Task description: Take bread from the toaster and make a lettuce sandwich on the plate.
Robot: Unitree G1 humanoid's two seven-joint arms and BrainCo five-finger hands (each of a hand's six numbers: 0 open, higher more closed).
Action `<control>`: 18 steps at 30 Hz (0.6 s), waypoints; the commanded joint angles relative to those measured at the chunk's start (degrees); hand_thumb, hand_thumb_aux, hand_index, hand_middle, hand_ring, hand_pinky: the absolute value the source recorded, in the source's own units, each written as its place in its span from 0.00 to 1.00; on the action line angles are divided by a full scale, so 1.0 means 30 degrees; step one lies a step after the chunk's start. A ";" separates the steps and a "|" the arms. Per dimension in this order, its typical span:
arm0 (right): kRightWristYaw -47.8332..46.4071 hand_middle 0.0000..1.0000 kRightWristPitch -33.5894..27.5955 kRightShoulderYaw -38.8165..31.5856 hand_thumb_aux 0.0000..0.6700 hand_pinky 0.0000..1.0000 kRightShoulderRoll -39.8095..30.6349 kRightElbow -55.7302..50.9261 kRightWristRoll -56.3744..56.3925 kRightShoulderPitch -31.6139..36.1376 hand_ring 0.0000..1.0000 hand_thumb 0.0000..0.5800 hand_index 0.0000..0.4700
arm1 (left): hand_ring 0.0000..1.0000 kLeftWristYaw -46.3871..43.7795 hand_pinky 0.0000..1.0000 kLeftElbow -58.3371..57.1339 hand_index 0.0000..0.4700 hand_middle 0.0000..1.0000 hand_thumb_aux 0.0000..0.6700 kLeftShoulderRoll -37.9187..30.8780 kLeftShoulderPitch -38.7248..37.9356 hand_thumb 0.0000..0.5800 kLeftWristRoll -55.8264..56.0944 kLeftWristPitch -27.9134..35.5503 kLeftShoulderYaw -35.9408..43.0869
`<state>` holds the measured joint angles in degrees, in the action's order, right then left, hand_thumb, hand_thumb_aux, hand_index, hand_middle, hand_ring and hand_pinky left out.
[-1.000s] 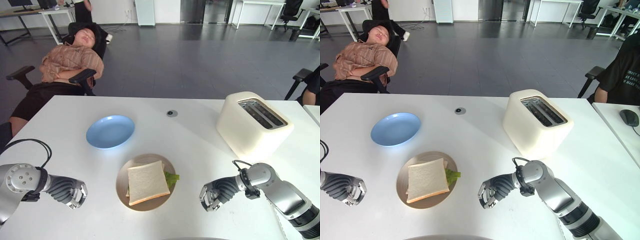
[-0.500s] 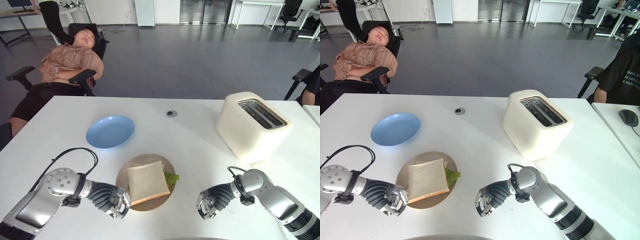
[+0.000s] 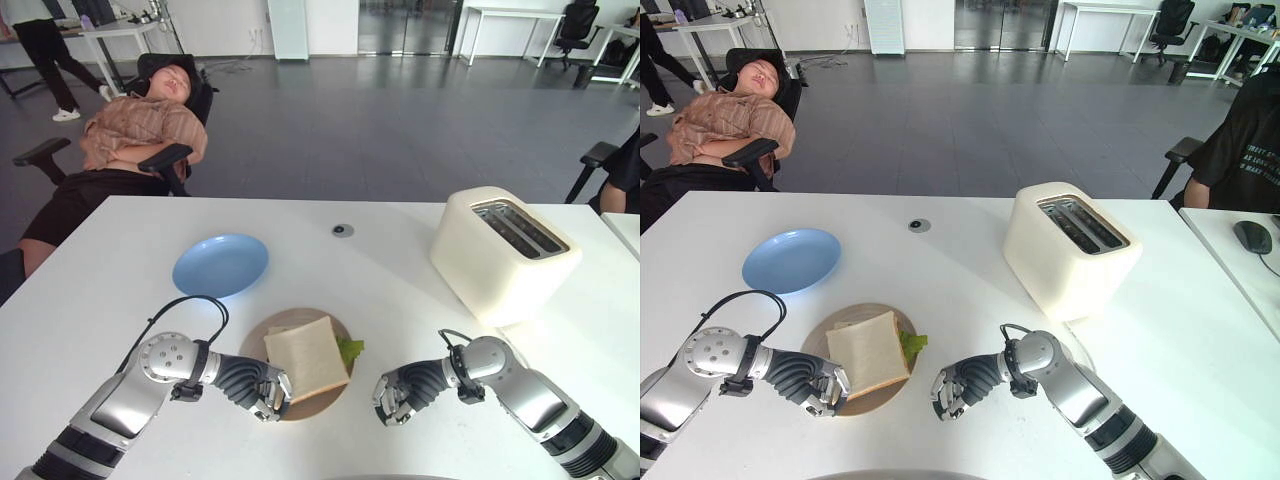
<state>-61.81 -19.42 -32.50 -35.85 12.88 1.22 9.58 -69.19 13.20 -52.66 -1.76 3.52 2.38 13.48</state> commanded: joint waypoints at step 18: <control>0.0203 1.00 -0.0469 -0.0263 1.00 1.00 -0.0268 -0.0424 -0.0540 -0.0351 1.00 1.00 1.00 | 1.00 0.0730 1.00 -0.3775 1.00 1.00 1.00 -0.4879 -0.0754 1.00 -0.4086 -0.1268 -0.2594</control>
<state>-61.47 -19.41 -32.37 -35.92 13.17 1.22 9.56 -68.23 3.60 -66.26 -3.22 -5.61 -0.37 4.16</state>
